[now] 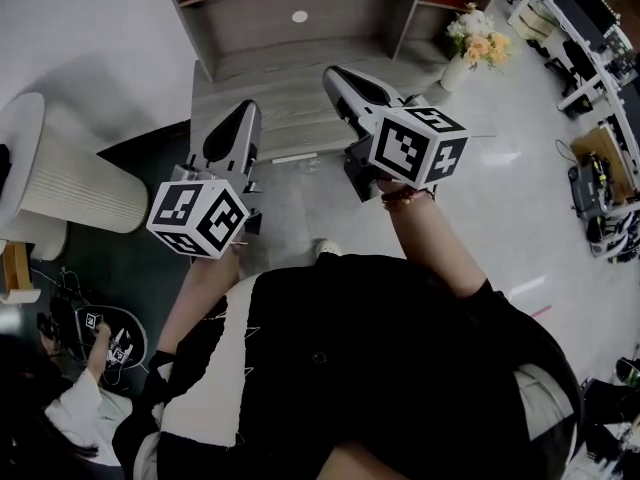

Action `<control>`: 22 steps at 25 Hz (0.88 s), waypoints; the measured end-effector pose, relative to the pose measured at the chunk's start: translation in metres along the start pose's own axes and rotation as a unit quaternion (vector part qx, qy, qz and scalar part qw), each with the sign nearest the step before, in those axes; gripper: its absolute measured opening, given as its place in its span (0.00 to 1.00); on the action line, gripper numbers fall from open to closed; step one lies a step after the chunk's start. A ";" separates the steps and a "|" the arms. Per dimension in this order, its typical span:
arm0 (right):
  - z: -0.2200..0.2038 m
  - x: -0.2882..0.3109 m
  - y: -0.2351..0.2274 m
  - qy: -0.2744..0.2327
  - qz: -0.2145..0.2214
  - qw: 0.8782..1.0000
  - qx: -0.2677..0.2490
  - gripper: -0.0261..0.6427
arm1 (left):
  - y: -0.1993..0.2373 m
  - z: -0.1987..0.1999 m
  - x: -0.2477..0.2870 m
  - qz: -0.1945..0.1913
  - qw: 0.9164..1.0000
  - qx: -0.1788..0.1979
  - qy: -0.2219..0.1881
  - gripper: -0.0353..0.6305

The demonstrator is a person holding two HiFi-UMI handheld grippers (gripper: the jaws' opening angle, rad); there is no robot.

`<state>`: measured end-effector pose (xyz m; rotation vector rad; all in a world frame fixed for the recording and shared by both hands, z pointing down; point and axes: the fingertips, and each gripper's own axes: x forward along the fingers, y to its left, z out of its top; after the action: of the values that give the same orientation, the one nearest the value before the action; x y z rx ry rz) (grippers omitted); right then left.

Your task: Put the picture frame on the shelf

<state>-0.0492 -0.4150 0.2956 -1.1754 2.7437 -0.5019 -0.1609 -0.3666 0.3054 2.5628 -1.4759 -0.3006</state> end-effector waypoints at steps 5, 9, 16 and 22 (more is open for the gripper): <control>-0.003 -0.005 0.002 0.004 -0.014 1.000 -0.016 0.05 | 0.001 0.000 -0.005 -0.002 1.000 -0.003 -0.001 0.07; -0.008 -0.005 0.004 0.008 -0.019 1.000 -0.024 0.05 | 0.002 0.000 -0.005 -0.006 1.000 -0.006 -0.002 0.07; -0.010 -0.007 0.000 0.011 -0.033 0.999 -0.033 0.05 | 0.001 0.000 -0.003 -0.013 1.000 -0.007 -0.001 0.07; -0.012 -0.006 0.005 0.014 -0.036 0.998 -0.041 0.05 | 0.003 0.001 -0.005 -0.016 1.000 -0.008 -0.001 0.07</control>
<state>-0.0512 -0.4042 0.3054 -1.3009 2.7775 -0.4206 -0.1658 -0.3634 0.3060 2.5762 -1.4289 -0.3174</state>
